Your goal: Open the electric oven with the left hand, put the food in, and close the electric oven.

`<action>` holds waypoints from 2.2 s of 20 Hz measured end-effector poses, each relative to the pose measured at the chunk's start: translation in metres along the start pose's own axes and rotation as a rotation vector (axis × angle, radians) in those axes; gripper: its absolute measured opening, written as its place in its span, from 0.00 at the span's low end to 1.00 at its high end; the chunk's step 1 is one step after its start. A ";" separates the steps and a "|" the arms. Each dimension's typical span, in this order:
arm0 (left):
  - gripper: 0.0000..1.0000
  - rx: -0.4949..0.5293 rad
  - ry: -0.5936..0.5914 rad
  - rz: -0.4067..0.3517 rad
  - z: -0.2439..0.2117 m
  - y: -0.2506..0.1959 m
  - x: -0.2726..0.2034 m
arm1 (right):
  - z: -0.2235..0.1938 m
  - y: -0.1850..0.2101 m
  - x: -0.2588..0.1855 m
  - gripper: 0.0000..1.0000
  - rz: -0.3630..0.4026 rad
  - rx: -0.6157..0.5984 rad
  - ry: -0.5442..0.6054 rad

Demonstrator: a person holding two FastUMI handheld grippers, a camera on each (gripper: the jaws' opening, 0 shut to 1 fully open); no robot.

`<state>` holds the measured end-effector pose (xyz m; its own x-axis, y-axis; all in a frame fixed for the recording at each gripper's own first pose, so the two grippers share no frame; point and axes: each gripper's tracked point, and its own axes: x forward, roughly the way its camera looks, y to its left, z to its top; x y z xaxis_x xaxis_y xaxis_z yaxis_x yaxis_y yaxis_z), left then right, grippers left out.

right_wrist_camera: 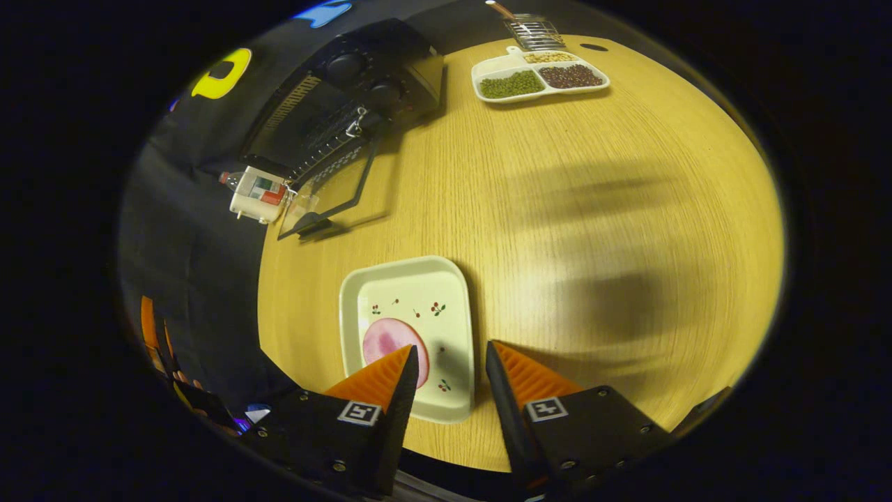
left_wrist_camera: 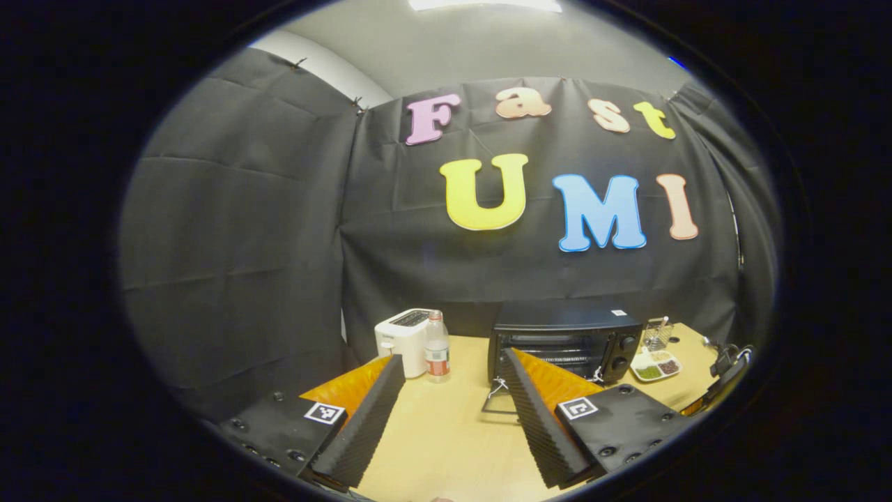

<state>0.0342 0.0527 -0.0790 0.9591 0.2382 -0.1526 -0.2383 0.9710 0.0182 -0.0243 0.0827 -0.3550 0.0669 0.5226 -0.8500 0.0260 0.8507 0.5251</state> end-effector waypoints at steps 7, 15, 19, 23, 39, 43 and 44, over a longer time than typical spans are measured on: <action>1.00 -0.007 -0.002 0.004 0.000 0.003 0.003 | -0.001 -0.013 0.004 0.03 -0.054 0.061 0.011; 0.95 -0.022 0.003 -0.005 -0.001 0.005 0.007 | -0.003 -0.008 0.001 0.00 -0.028 0.022 -0.008; 1.00 -0.009 -0.003 -0.013 0.002 0.006 0.008 | -0.004 0.004 -0.003 0.00 0.027 0.075 -0.029; 0.96 -0.018 0.005 -0.021 -0.001 0.005 0.011 | -0.001 0.017 -0.010 0.00 0.060 0.094 -0.052; 1.00 -0.040 0.020 -0.045 -0.009 0.022 0.042 | 0.071 0.121 -0.026 0.01 0.163 0.255 -0.252; 0.91 -0.036 0.026 -0.040 -0.013 0.037 0.051 | 0.091 0.145 -0.017 0.01 0.190 0.352 -0.299; 0.96 -0.033 0.027 -0.038 -0.012 0.040 0.053 | 0.098 0.151 -0.015 0.01 0.197 0.378 -0.316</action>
<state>0.0738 0.1039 -0.0977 0.9633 0.2000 -0.1791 -0.2069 0.9781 -0.0210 0.0760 0.1978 -0.2586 0.4023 0.5782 -0.7098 0.3366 0.6276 0.7020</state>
